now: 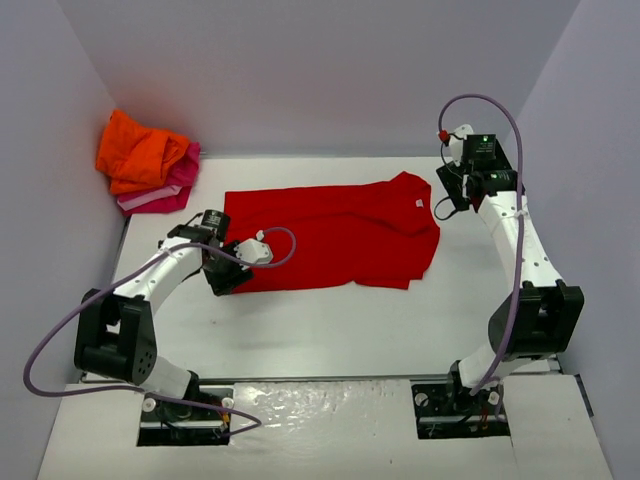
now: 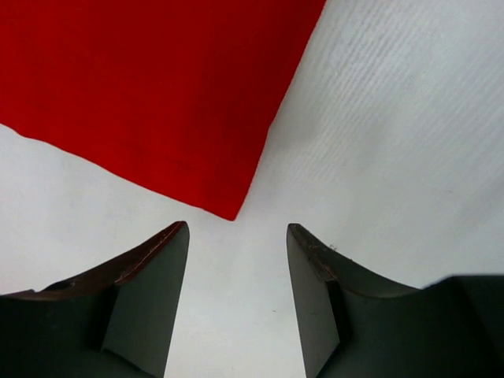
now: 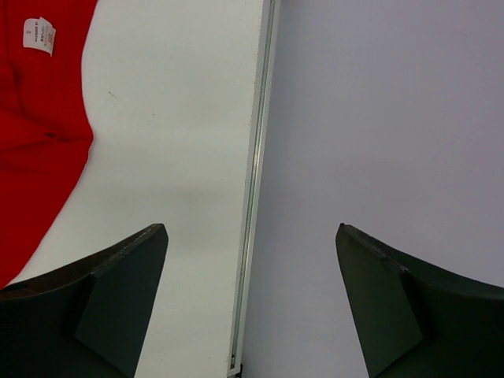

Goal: Fold and stack the t-shirts
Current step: Grap the side of the flattened tshirt closest away from the robot with both arms

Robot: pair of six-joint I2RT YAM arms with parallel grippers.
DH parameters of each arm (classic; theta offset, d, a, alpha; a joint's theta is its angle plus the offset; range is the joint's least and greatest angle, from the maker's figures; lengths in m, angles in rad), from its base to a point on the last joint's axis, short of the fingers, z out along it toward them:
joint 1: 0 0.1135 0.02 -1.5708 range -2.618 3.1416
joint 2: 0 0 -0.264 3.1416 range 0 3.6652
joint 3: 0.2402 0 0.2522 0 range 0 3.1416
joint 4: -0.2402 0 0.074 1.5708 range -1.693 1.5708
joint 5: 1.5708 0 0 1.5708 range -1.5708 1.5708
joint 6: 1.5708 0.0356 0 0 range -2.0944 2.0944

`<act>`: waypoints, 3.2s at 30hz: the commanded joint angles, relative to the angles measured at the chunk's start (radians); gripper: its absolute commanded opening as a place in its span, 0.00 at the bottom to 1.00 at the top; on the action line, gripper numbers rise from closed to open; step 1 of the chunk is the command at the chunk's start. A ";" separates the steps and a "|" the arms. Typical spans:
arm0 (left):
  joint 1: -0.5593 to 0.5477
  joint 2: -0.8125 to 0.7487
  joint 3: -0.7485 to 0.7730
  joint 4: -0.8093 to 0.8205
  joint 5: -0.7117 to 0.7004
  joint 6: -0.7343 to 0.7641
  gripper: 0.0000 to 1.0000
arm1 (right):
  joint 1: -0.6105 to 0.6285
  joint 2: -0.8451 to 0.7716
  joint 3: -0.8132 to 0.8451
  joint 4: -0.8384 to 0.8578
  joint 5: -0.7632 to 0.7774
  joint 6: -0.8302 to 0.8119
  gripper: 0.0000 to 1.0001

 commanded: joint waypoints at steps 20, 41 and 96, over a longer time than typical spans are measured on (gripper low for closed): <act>-0.066 0.202 -0.057 0.215 -0.183 0.040 0.11 | -0.003 -0.193 -0.142 -0.052 -0.190 0.053 0.80; -0.075 0.206 -0.015 0.237 -0.169 -0.115 0.00 | 0.280 -0.199 -0.490 -0.389 -0.531 -0.209 0.57; -0.101 0.180 -0.030 0.234 -0.196 -0.142 0.00 | 0.531 -0.219 -0.333 -0.483 -0.507 -0.106 0.00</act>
